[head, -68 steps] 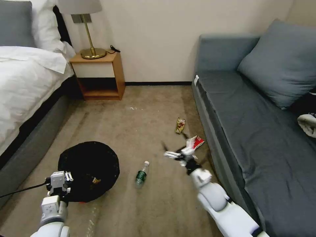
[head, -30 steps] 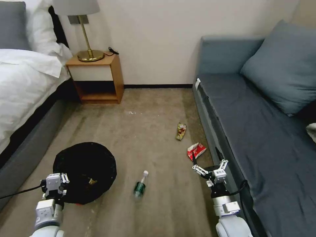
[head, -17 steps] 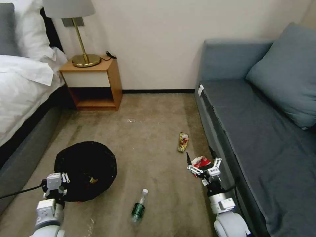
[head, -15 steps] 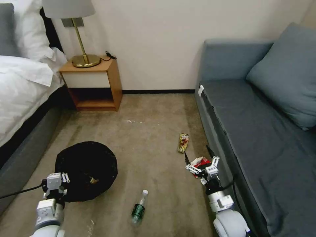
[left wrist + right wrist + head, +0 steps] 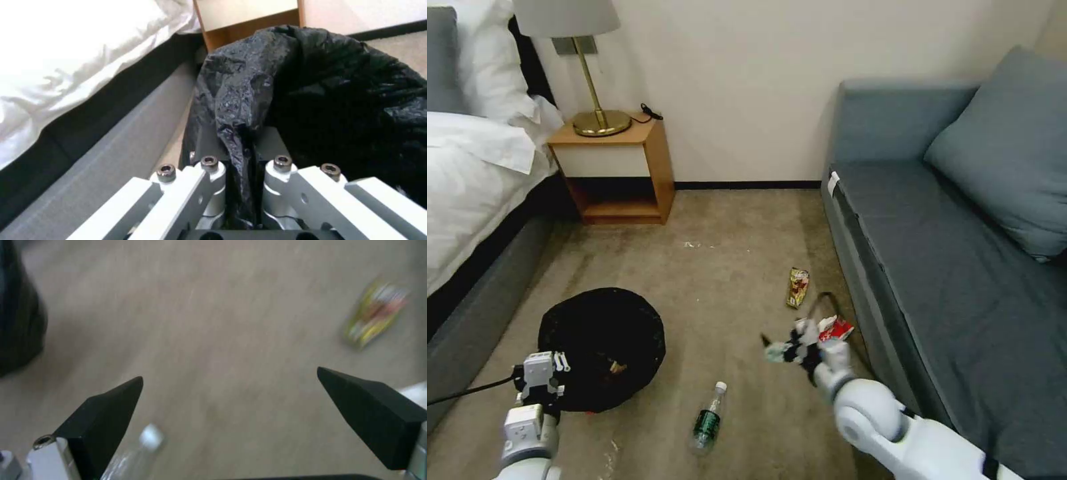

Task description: Pick up the trash bin, then pick up the garbage on the floor and place it into the trash bin.

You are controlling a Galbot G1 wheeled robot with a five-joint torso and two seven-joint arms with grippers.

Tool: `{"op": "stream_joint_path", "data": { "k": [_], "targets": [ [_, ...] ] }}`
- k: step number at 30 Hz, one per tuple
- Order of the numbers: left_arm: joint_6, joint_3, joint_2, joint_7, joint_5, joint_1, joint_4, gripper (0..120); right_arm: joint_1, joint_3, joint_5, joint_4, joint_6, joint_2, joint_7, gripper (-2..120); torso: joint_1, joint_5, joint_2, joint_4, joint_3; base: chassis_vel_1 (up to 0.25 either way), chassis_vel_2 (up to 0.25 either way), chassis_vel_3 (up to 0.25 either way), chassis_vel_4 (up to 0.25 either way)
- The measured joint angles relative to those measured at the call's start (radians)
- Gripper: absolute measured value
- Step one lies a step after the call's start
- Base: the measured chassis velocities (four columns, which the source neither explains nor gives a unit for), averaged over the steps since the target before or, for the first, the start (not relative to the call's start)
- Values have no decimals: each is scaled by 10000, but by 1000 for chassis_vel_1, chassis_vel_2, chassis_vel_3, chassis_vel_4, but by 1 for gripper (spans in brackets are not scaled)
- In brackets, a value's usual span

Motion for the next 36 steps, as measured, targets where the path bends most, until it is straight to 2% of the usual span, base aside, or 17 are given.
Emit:
{"op": "stream_joint_path", "data": {
  "k": [4,5,7,12,18,22,36],
  "targets": [
    [-1,-3,-59,-11,5,25,-14,7,1064,-1136,1526,-791,-677,656,553,100,0,0,0,2,0,0,0,0,0],
    [-1,-3,-59,-11,5,25,-14,7,1064,-1136,1526,-791,-677,656,553,100,0,0,0,2,0,0,0,0,0],
    [-40,-6,-91,-29,5,70,-17,7,1494,-1651,2174,-1484,-939,1247,754,100,1,3,0,1,1,0,0,0,0],
    [-127,-22,-148,-86,4,108,-17,7,1786,-2063,2904,-2283,-1318,2136,1366,100,1,0,1,0,0,0,0,0,0],
    [-157,-25,-173,-97,5,151,-17,7,1785,-2173,2985,-2933,-1400,2895,1656,100,1,0,0,0,0,0,0,0,0],
    [-158,-29,-173,-107,14,129,-19,7,1602,-2146,2543,-3938,-1382,3613,1738,100,1,1,1,-1,0,0,0,0,0],
    [-125,90,-250,-107,309,62,-28,7,652,-1931,1511,-4857,-1381,4418,1589,97,1,3,0,-1,-1,0,0,0,0]
  ]
}}
